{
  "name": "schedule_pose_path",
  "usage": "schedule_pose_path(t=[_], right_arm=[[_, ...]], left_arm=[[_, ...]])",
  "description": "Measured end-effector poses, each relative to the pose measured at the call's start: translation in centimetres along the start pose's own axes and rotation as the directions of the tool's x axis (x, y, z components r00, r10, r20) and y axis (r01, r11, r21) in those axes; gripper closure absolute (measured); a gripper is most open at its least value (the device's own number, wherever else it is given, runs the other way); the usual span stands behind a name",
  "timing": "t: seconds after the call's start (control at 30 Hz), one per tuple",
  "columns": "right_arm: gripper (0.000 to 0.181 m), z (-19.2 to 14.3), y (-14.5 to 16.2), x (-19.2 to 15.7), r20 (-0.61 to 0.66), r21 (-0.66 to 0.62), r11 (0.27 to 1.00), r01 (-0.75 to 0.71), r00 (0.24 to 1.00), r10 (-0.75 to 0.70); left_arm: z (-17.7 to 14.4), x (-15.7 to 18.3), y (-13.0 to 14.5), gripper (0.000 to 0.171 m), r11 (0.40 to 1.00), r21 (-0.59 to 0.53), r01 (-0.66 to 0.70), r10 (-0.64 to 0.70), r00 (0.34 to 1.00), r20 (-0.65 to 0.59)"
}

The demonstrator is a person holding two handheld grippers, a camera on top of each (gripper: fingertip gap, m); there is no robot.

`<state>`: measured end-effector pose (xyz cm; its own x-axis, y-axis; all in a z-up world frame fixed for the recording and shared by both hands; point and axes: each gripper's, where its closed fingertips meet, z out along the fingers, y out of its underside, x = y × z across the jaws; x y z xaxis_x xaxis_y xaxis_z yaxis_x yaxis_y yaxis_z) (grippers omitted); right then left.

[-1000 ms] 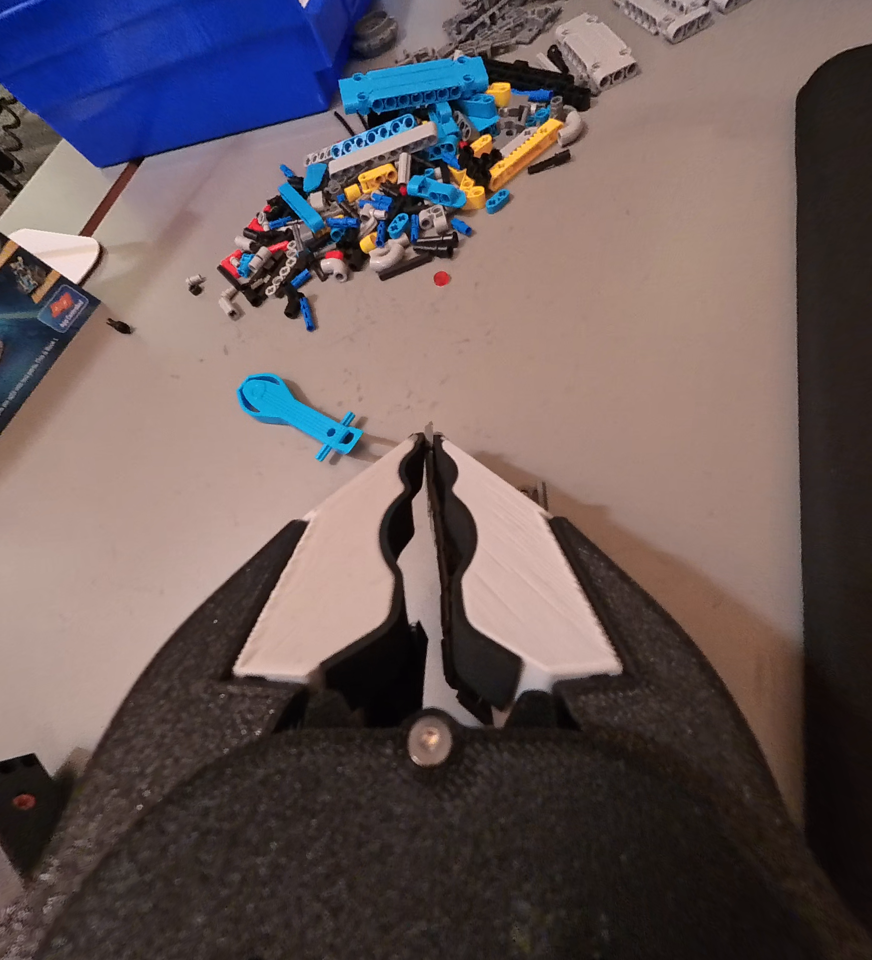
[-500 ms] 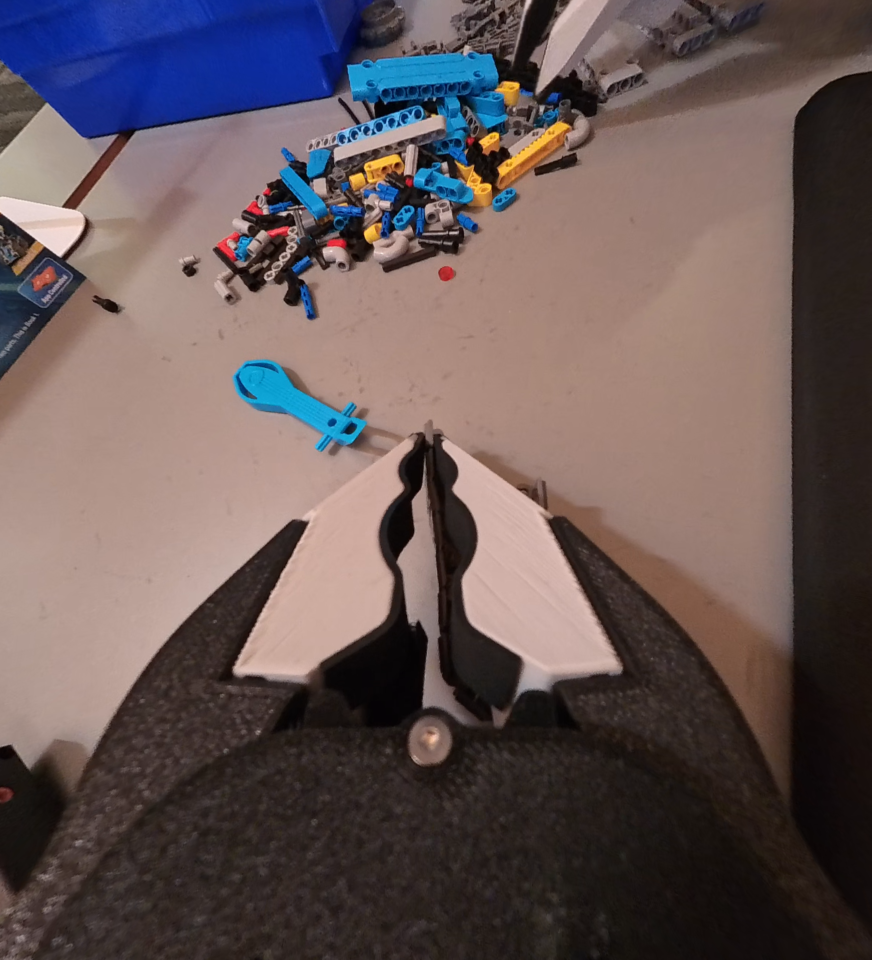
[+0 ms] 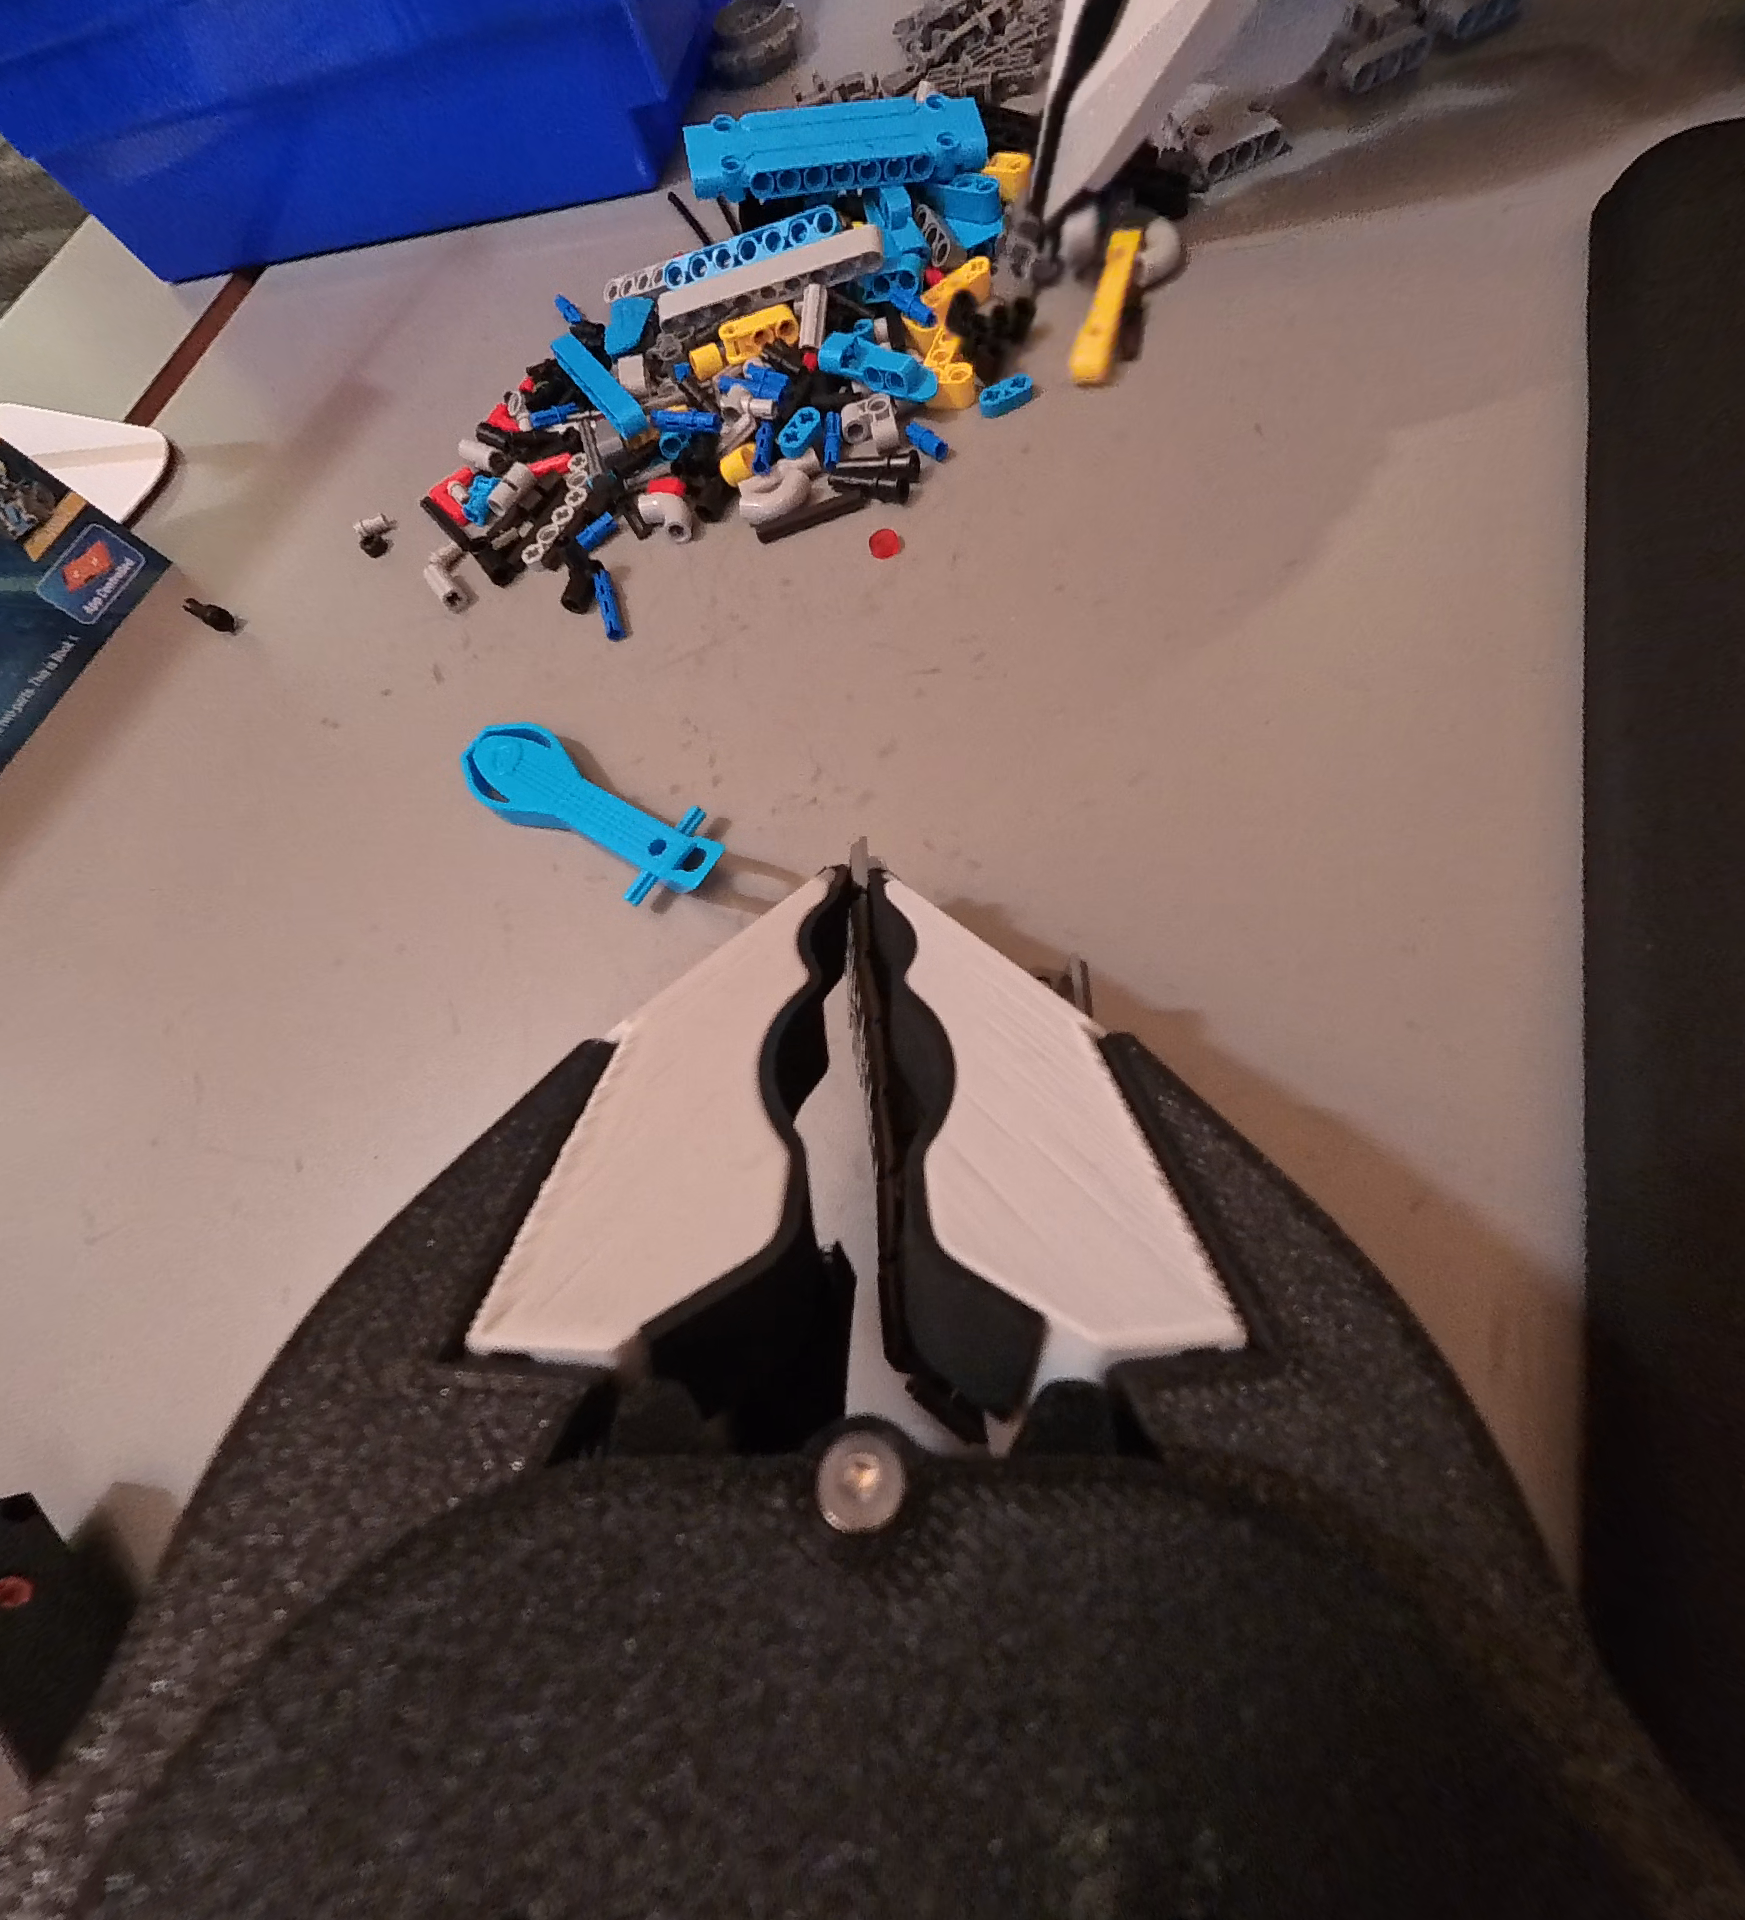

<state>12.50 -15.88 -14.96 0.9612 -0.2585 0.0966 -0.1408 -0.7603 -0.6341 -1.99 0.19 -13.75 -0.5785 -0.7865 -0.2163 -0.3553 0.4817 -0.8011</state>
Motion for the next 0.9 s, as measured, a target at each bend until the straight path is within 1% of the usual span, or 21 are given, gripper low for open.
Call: schedule_pose_path(t=[0.33,0.43,0.5,0.53,0.57,0.6,0.63,0.67,0.73,0.77,0.83,0.9], right_arm=[[0.181,-1.1,-1.1,0.3,-0.026,0.04,0.999,0.019,0.999,-0.018],[0.181,-1.6,-1.2,0.8,-0.085,0.027,0.998,0.052,0.995,-0.049],[0.181,-2.4,-1.0,1.8,-0.143,0.018,0.997,0.073,0.987,-0.069],[0.181,-2.8,-0.9,2.0,-0.133,0.02,0.998,0.054,0.99,-0.051],[0.181,-3.0,-0.8,1.7,-0.097,0.019,1.0,0.024,0.995,-0.022],[0.174,-3.0,-0.5,1.3,-0.058,0.004,1.0,-0.005,0.998,0.005],[0.161,-2.8,-0.4,0.9,-0.04,-0.011,1.0,-0.013,0.999,0.012],[0.159,-2.5,-0.3,0.4,-0.033,-0.023,1.0,0.018,0.999,-0.019],[0.164,-1.8,-0.3,0.4,-0.098,-0.034,0.992,0.118,0.988,-0.12],[0.165,-1.5,-0.4,0.3,-0.106,-0.039,0.99,0.137,0.984,-0.14],[0.163,-0.6,-0.6,-0.3,-0.048,-0.039,0.993,0.112,0.992,-0.114],[0.162,0.0,-0.7,-0.4,-0.015,-0.046,0.995,0.094,0.995,-0.095]], left_arm=[[0.0,0.0,0.0,0.169,1.0,-0.002,-0.004,0.004,1.0,0.0],[0.0,0.0,0.0,0.169,1.0,-0.003,-0.006,0.006,1.0,0.0],[0.0,0.1,0.0,0.169,1.0,-0.002,-0.006,0.006,1.0,-0.001],[0.0,0.1,0.0,0.17,1.0,-0.003,-0.005,0.005,1.0,-0.003],[0.0,0.1,0.0,0.17,1.0,-0.004,-0.006,0.006,1.0,-0.003],[0.0,0.1,0.0,0.169,1.0,-0.005,-0.009,0.009,1.0,-0.003],[0.0,0.2,0.0,0.169,1.0,-0.006,-0.012,0.012,1.0,-0.002],[0.0,0.2,0.0,0.169,1.0,-0.007,-0.016,0.016,1.0,-0.001],[0.0,0.2,0.0,0.169,1.0,-0.007,-0.016,0.016,1.0,0.0],[0.0,0.2,0.0,0.17,1.0,-0.006,-0.014,0.014,1.0,0.0],[0.0,0.2,0.0,0.17,1.0,-0.005,-0.01,0.01,1.0,-0.001],[0.0,0.2,0.0,0.17,1.0,-0.004,-0.006,0.006,1.0,-0.002]])
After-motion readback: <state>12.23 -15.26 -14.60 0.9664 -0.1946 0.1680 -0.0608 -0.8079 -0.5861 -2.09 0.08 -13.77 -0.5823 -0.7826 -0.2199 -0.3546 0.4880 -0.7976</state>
